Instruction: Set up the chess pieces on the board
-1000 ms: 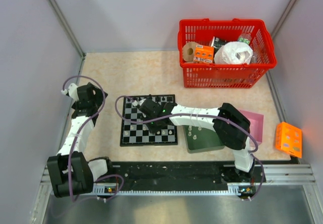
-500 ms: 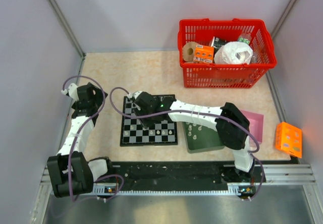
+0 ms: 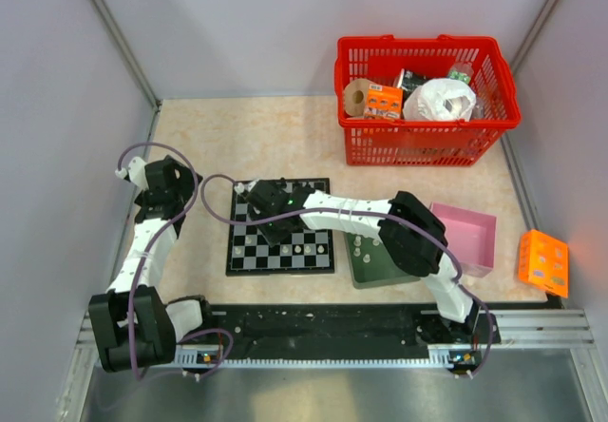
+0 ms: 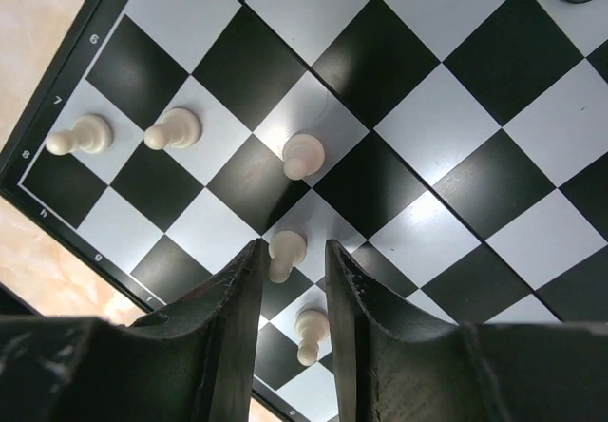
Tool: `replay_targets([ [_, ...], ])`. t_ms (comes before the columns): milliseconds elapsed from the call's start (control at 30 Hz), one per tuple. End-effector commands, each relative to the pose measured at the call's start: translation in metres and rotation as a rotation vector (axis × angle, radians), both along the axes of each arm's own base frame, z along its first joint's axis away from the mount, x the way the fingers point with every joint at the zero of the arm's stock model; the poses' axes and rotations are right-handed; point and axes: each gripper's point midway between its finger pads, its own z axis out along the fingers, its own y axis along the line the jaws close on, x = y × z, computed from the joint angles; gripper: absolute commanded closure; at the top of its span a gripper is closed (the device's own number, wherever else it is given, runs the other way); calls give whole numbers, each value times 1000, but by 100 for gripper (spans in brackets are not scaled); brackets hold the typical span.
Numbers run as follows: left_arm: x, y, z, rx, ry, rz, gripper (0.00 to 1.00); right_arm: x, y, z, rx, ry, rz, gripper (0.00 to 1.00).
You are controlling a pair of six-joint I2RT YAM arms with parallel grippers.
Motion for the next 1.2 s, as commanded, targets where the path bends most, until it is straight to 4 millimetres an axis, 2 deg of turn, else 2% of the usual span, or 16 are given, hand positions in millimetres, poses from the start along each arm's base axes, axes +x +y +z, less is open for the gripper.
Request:
replay_targets([
  [0,7,6,20,21,-65,17,1,6,14,20,29,-47,9,70],
  [333,6,5,19,20,-65,18,1,-3,14,17,32,-10,40,95],
  [467,7,5,19,19,-67,16,1,-9,11,23,45,5,51,99],
  [567,6,5,17,18,-61,18,1,-12,6,27,47,3,52,99],
  [767,6,5,17,17,-63,17,1,-21,-4,22,26,19,63,99],
  [1167,7,5,15,13,-61,17,1,-30,-2,19,32,38,90,99],
])
